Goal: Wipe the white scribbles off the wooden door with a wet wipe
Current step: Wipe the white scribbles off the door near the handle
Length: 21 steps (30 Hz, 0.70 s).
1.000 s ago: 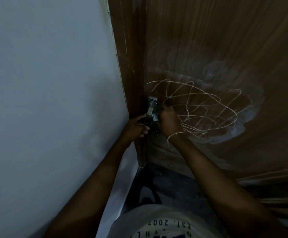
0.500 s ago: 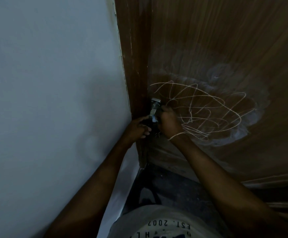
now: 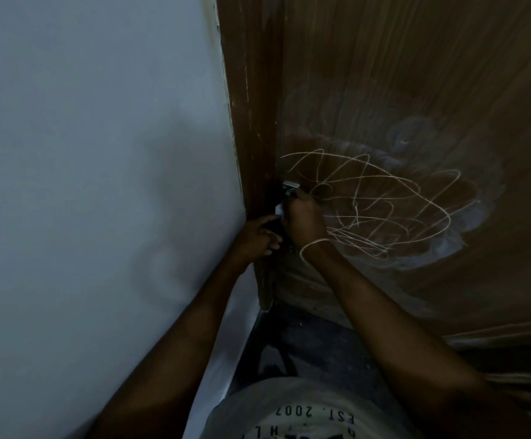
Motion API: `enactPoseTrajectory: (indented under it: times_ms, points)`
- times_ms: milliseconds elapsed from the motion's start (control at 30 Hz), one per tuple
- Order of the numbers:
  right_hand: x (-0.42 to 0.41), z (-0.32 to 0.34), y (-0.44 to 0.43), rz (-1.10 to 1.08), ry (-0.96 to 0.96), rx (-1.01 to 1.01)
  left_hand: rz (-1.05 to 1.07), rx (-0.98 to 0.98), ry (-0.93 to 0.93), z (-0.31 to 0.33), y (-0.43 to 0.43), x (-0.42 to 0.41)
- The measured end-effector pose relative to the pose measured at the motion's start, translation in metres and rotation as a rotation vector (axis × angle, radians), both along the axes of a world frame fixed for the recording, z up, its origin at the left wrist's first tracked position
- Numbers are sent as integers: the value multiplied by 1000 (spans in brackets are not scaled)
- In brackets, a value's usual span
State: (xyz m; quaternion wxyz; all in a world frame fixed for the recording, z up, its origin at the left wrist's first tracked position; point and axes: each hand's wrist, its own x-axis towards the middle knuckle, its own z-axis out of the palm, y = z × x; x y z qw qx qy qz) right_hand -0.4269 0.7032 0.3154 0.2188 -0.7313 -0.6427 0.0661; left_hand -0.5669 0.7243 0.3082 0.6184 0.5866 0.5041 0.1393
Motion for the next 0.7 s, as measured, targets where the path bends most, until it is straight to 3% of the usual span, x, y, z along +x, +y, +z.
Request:
enactPoseTrajectory:
  times_ms: [233,433,700]
  points:
    - [-5,-10,-23,8,-96,6,9,-8,-9,0,0,0]
    - [-19,-7,-7,-68,-188,-113,-3,-2,-18,1,-1,-1]
    - [-14,-6,-7,-42,-246,-63,-4,2,-15,-1,1,-1]
